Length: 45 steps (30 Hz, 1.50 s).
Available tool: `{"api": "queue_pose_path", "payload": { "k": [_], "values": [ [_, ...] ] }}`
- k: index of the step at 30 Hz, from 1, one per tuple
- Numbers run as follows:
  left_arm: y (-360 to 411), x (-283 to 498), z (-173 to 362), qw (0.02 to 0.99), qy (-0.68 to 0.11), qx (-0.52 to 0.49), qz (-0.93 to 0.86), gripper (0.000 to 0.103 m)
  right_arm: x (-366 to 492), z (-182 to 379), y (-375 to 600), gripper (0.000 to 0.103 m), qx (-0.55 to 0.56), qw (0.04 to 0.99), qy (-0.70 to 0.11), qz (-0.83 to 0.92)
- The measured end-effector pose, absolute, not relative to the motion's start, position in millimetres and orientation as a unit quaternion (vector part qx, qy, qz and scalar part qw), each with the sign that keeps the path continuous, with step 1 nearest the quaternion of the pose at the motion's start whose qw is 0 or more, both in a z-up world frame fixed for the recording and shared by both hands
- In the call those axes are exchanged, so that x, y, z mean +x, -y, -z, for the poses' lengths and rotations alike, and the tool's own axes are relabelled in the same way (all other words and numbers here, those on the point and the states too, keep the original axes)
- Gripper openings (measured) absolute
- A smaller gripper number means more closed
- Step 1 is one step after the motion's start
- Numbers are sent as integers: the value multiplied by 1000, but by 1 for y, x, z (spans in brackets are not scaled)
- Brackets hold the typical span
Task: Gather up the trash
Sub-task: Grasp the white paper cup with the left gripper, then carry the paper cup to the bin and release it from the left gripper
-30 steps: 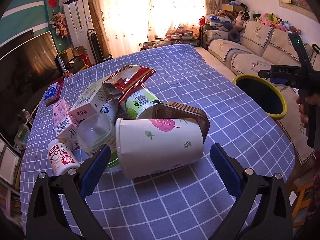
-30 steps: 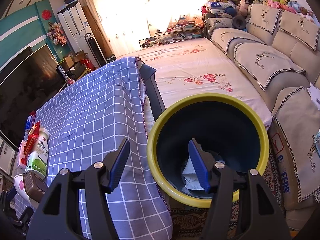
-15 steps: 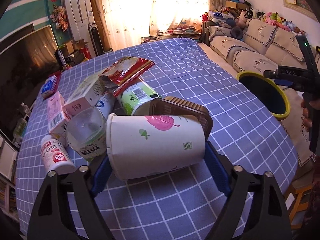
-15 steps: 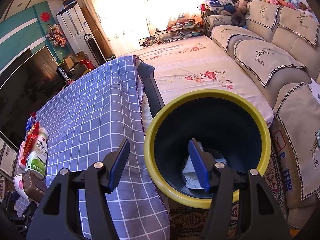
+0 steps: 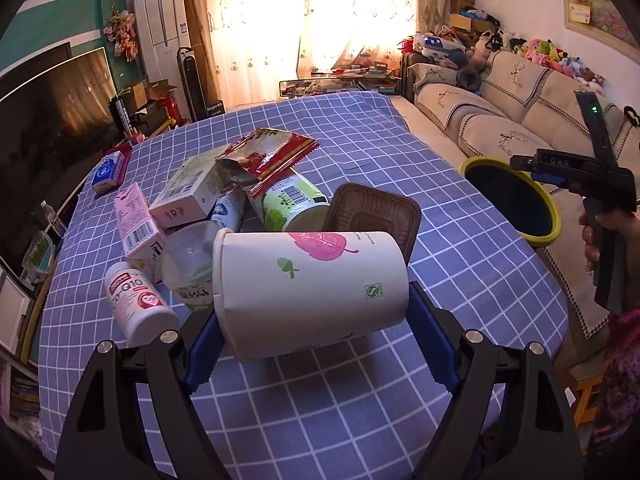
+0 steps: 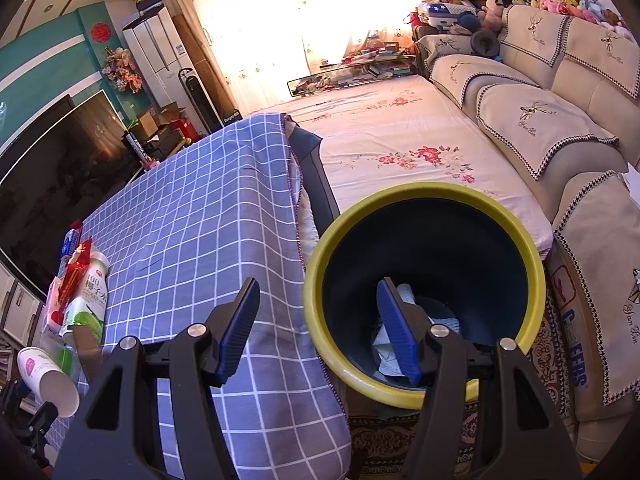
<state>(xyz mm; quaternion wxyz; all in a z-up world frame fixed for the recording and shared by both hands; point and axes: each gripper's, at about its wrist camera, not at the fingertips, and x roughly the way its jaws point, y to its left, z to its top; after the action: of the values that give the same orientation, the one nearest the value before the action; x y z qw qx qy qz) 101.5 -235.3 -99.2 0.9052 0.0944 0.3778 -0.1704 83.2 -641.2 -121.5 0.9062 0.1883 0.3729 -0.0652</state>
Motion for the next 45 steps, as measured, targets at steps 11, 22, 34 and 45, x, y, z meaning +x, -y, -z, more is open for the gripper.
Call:
{"api": "queue_pose_path", "payload": {
  "k": [11,22,34,45],
  "values": [
    [227,79,78,914,-352,83,183,82,75,112,634,58,186,912,-361,54],
    [240,119,63,913,-340,82,211,64,67,112,645,58,194,912,-357,58],
    [254,117,77,877,-387,117,259,68,70,118,646,58,198,909,-362,54],
    [262,91,71,850,-414,186,266,18,65,115,645,58,196,910,-361,51]
  ]
}}
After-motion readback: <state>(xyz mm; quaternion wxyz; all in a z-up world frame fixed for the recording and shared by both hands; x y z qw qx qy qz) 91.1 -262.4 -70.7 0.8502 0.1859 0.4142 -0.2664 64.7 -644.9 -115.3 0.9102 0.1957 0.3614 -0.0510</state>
